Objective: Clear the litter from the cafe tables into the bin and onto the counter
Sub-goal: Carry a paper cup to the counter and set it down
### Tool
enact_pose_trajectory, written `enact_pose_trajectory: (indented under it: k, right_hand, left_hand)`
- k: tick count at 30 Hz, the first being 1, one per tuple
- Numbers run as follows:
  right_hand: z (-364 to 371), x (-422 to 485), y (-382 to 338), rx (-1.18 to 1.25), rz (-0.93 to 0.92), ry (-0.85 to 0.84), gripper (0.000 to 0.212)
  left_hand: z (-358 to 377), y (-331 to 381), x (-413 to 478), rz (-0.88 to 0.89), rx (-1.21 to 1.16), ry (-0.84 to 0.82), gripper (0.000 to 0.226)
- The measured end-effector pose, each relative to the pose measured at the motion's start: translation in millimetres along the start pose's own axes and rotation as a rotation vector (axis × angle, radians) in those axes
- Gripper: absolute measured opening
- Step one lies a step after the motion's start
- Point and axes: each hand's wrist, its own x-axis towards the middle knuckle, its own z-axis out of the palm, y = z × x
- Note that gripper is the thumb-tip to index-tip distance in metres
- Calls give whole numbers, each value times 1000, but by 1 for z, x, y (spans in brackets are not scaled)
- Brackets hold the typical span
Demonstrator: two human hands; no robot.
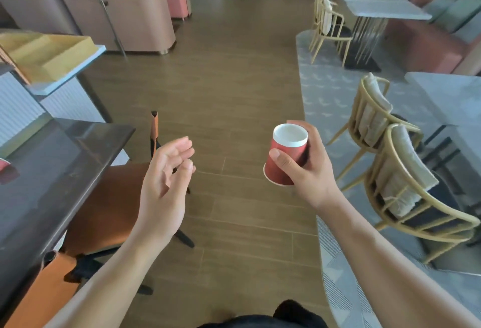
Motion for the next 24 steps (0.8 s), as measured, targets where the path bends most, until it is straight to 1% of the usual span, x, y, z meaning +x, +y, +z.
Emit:
enact_pose_trajectory:
  k: [4, 8, 15, 18, 21, 24]
  right_hand:
    - [20, 78, 19, 18, -14, -50, 64]
    - [35, 159, 46, 35, -32, -98, 59]
    - [45, 335, 97, 91, -45, -200, 61]
    - [48, 414, 106, 118, -50, -245, 64]
    - [56, 488, 113, 129, -65, -277, 62]
    - [71, 544, 120, 142, -57, -317, 61]
  left_hand:
    - [5, -24, 67, -2, 16, 47, 40]
    - [16, -53, 133, -4, 56, 72, 37]
    - [52, -105, 280, 5, 135, 171, 38]
    - [68, -119, 338, 14, 154, 223, 33]
    - [82, -129, 395, 8, 150, 265, 35]
    - [87, -139, 443, 3, 154, 295, 36]
